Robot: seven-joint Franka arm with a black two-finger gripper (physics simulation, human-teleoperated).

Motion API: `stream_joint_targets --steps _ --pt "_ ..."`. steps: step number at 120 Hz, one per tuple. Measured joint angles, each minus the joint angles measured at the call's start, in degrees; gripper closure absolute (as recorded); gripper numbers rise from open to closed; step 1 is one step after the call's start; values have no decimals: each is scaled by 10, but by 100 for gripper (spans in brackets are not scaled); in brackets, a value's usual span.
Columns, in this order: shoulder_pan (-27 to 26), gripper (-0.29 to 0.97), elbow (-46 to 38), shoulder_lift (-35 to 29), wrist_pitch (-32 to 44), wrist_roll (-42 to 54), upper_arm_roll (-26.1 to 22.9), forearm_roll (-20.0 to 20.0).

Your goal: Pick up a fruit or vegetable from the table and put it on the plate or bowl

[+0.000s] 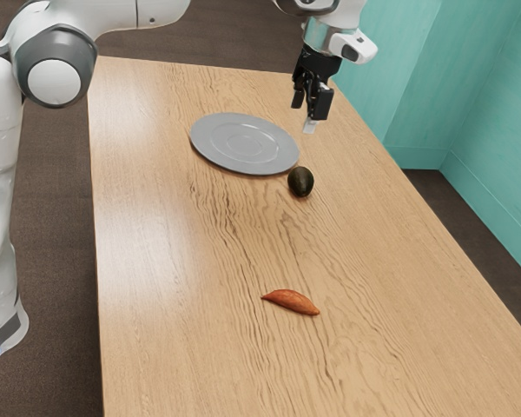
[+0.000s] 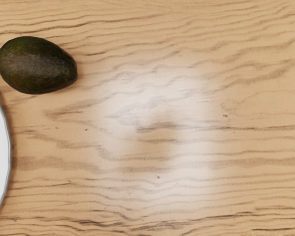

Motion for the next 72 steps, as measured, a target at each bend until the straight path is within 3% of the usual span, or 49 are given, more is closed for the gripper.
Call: stream_joint_targets --steps 39,55,72 --pt "0 0 1 0 -1 13 -1 0" --pt "-6 0 52 7 0 31 -2 0" --pt "61 0 -15 45 23 79 0 -4"
